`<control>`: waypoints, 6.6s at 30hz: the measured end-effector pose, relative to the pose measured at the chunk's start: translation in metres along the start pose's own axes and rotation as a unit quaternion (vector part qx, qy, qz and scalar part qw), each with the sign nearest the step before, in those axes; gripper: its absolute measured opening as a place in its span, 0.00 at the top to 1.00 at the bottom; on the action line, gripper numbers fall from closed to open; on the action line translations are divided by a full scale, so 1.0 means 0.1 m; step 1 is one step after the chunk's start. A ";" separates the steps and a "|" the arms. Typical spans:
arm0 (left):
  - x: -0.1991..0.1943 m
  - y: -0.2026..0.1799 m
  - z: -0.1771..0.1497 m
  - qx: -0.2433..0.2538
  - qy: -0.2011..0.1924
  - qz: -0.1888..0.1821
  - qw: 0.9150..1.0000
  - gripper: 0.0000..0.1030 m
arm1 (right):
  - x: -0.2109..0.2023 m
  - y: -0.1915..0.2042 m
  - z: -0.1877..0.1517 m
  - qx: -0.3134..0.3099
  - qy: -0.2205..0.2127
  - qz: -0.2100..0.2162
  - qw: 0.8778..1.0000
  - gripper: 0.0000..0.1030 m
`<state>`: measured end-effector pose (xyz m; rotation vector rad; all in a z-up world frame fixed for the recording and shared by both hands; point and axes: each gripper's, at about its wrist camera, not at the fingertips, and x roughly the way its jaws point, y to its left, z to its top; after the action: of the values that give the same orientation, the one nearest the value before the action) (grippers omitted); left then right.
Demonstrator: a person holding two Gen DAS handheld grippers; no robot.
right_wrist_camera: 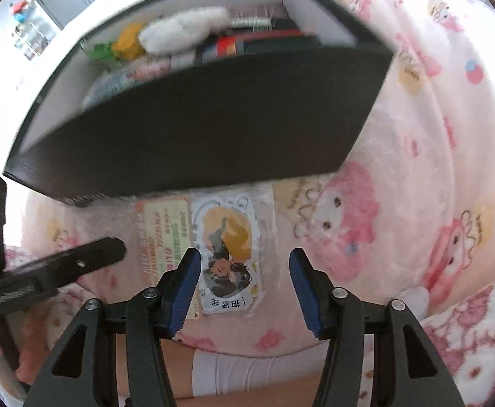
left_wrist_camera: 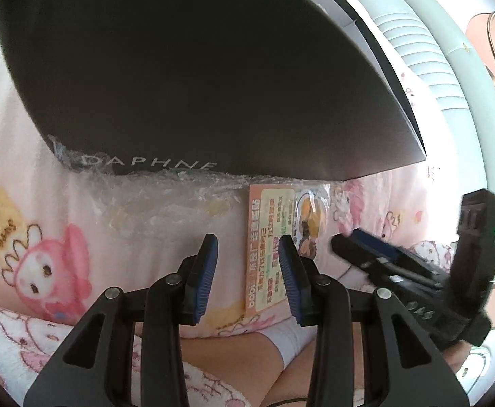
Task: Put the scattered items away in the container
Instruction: 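Carry the photo card packet against the black box wall with both grippers, then close the left gripper on the packet edge and lift it over the rim, then lower the packet into the box and open the left gripper, then withdraw both grippers from the box toward the wooden comb, then grasp the wooden comb by its spine with the left gripper and lift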
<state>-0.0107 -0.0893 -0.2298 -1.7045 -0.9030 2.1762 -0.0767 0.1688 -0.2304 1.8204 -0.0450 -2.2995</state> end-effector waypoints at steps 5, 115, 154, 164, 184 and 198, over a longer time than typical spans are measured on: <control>0.14 -0.15 0.00 0.023 0.005 0.012 1.000 0.64 | 0.25 0.03 0.04 0.010 0.032 0.013 0.999 0.51; -0.41 -0.47 1.17 0.030 -0.002 0.140 0.990 0.73 | 0.17 0.37 1.71 -0.072 -0.002 0.113 0.991 0.72; -1.79 -0.40 -0.06 0.076 -0.170 0.084 0.979 0.61 | -0.98 1.61 0.24 -0.145 -0.154 0.076 0.974 0.72; -2.32 0.86 -0.18 -0.068 -0.219 0.068 0.971 0.59 | -0.41 2.77 0.38 -0.200 -0.064 0.190 0.959 0.72; -1.75 2.60 1.18 -0.231 -0.183 0.007 0.956 0.66 | 1.21 3.58 1.54 -0.124 0.017 0.166 0.978 0.72; -1.99 1.93 0.74 -0.215 -0.198 0.025 0.956 0.94 | 0.72 3.34 1.17 -0.149 0.027 0.289 0.945 0.72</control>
<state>0.0143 -0.3702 -0.1763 -1.4777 -1.5479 2.5505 -0.1576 -0.1832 -0.2202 1.4682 -0.1853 -1.7385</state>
